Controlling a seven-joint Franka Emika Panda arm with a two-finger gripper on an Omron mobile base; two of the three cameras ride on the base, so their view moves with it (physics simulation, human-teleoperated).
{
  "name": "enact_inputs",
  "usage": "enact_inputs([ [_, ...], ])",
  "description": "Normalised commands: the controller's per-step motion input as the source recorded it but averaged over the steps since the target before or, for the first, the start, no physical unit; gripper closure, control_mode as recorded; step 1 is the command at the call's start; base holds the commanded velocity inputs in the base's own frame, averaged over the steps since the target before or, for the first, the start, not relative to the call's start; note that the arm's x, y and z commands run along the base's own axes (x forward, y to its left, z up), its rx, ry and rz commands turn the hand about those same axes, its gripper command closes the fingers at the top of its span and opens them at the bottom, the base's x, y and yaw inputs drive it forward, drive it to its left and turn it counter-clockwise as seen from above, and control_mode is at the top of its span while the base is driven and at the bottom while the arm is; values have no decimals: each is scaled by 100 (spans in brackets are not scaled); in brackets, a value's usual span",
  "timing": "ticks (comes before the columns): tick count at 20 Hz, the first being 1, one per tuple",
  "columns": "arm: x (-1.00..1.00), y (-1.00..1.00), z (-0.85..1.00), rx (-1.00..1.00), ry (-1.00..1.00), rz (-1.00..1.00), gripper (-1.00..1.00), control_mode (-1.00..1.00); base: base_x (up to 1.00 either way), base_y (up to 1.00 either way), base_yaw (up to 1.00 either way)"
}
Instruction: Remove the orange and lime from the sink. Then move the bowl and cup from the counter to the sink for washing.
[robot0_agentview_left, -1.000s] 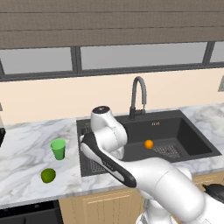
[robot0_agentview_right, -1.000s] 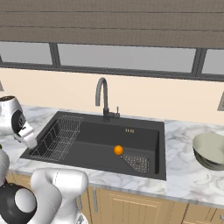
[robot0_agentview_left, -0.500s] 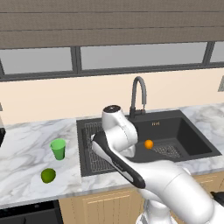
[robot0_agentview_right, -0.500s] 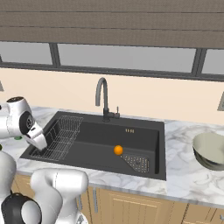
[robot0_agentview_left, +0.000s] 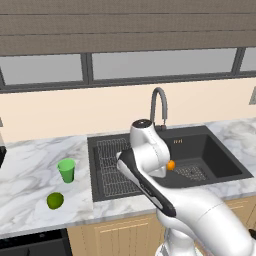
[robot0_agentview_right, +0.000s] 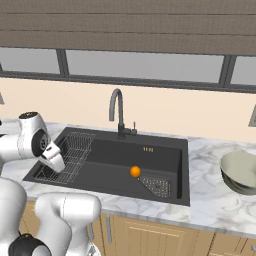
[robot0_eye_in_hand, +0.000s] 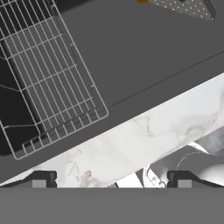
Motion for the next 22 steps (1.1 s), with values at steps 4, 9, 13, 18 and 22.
enact_inputs([
  [4,4,-39,0,-1,0,0,-100,-100,0,0,0],
  [9,6,-39,0,0,0,2,-100,-100,0,0,0],
  [13,7,-39,0,0,0,5,-100,-100,0,0,0],
  [18,8,-35,0,0,0,11,-100,-100,0,0,0],
  [22,5,-36,0,0,0,13,-100,-100,0,0,0],
])
